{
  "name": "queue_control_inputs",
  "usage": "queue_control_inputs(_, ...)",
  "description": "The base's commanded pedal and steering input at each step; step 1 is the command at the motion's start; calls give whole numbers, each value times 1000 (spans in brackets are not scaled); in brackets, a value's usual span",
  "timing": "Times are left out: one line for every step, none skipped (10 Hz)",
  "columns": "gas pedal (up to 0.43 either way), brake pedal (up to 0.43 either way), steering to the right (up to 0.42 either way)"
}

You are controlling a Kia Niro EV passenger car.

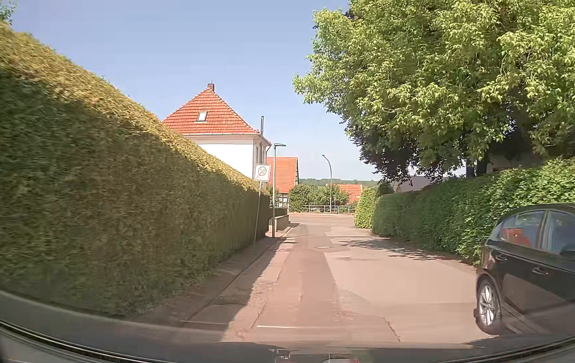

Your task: Follow the waypoints while adhering to traffic rules and regulations

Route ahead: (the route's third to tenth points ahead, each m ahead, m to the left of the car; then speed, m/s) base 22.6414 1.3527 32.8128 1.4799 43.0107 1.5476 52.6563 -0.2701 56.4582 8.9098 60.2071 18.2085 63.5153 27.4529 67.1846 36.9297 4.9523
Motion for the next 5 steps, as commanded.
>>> queue_control_inputs(28, 0, -4)
queue_control_inputs(28, 0, -3)
queue_control_inputs(28, 0, 1)
queue_control_inputs(47, 0, 4)
queue_control_inputs(47, 0, 8)
